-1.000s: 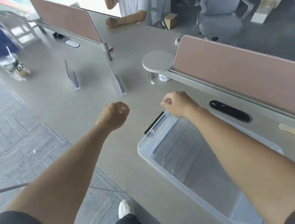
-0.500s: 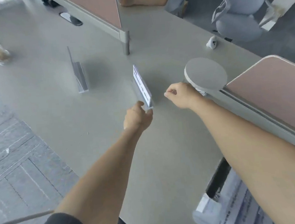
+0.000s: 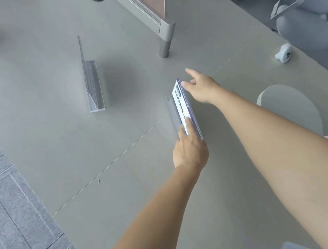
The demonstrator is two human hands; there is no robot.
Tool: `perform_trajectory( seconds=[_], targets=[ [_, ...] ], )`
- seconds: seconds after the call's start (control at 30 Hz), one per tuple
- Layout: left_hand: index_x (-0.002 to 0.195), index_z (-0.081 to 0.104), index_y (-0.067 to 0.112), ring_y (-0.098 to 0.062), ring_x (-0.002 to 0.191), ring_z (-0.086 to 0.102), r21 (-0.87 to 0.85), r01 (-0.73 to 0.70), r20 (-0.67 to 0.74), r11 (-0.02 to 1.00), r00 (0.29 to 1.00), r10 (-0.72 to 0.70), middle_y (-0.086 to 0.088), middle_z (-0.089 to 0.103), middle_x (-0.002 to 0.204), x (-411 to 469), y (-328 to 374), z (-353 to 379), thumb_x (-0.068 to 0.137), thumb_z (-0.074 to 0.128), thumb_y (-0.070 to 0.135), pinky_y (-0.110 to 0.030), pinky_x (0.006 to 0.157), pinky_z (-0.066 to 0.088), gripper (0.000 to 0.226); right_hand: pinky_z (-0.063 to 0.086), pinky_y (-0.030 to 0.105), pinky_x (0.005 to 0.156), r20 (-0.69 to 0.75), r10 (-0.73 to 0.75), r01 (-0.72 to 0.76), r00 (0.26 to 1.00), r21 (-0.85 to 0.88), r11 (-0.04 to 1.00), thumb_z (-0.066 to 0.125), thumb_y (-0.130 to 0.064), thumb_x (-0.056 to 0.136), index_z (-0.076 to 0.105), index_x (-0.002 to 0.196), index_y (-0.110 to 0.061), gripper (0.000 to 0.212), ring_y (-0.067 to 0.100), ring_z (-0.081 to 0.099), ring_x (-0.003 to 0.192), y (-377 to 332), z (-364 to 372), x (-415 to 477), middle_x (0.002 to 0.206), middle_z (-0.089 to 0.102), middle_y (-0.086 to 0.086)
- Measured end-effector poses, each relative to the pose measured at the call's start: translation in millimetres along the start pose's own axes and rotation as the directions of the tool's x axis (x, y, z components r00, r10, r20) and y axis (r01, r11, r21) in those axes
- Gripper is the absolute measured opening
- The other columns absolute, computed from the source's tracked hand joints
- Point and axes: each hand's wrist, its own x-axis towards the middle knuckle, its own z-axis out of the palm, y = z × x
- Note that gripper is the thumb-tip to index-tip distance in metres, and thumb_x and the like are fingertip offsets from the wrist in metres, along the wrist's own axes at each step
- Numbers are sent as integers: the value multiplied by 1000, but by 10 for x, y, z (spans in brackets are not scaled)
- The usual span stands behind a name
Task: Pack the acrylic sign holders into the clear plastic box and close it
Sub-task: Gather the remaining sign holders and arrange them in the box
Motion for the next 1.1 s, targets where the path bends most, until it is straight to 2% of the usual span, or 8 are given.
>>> perform_trajectory(
  seconds=[0.07, 0.17, 0.3, 0.47, 0.7, 0.93, 1.03, 1.1],
  targets=[
    [152, -1, 15, -36, 96, 59, 6, 22, 19, 1000, 1000, -22, -6, 46, 134, 53, 8, 14, 91, 40, 9, -37, 70, 39, 74, 43, 38, 107, 32, -9, 7, 999, 46, 999, 40, -45, 95, 36, 147, -41, 52, 22, 54, 126, -1, 68, 135, 142, 54, -3],
    [152, 0, 12, -36, 92, 58, 20, 46, 20, 999, 999, -47, -11, 55, 121, 99, -22, -36, 89, 35, -1, -36, 70, 38, 74, 59, 47, 85, 23, 25, -30, 999, 223, 974, 38, -29, 91, 51, 131, -35, 42, 28, 71, 93, 9, 145, 188, 119, 65, 3],
    [152, 6, 13, -36, 88, 57, 29, 8, -16, 1000, 1000, -7, -11, 58, 115, -60, -2, -174, 92, 36, 1, -34, 69, 35, 69, 59, 44, 78, -6, 44, -39, 999, 334, 942, 40, -24, 88, 52, 120, -36, 37, 24, 66, 73, -6, 94, 7, 108, 66, 5],
    [153, 7, 18, -33, 74, 44, -37, -77, -49, 996, 996, 75, -13, 61, 105, -451, 163, -376, 91, 37, 6, -36, 66, 34, 69, 58, 42, 81, -105, 6, 39, 994, 423, 905, 45, -27, 92, 49, 116, -35, 26, 22, 61, 72, -68, -210, -492, 98, 59, 0],
    [153, 9, 24, -35, 78, 50, -88, -227, -91, 970, 971, 219, -4, 49, 82, -1296, 492, -514, 93, 37, 8, -41, 67, 45, 68, 57, 37, 74, -211, -47, 148, 976, 497, 855, 52, -29, 94, 49, 116, -32, 22, 22, 61, 70, 79, -698, -1559, 95, 57, -5],
    [152, 17, 24, -36, 75, 51, -56, -426, -132, 903, 900, 416, -12, 61, 81, -2444, 908, -188, 90, 38, 8, -38, 68, 41, 67, 60, 35, 70, -328, -51, 249, 943, 597, 763, 59, -34, 93, 49, 109, -37, 19, 17, 54, 85, 759, -1074, -3084, 114, 55, -4],
    [151, 20, 23, -36, 69, 47, 11, -502, -131, 865, 857, 499, -17, 61, 77, -3066, 1093, 60, 88, 39, 6, -36, 63, 37, 68, 56, 31, 61, -345, -47, 277, 937, 657, 701, 59, -27, 96, 47, 112, -30, 20, 16, 54, 72, 1234, -1169, -3817, 104, 53, -7],
    [151, 21, 24, -37, 67, 49, 13, -532, -126, 846, 839, 530, -18, 62, 77, -3440, 1215, 210, 87, 39, 4, -37, 62, 39, 69, 58, 32, 63, -380, -39, 306, 924, 677, 669, 62, -27, 93, 48, 112, -30, 23, 18, 59, 76, 1520, -1185, -4222, 113, 55, -5]
  ],
)
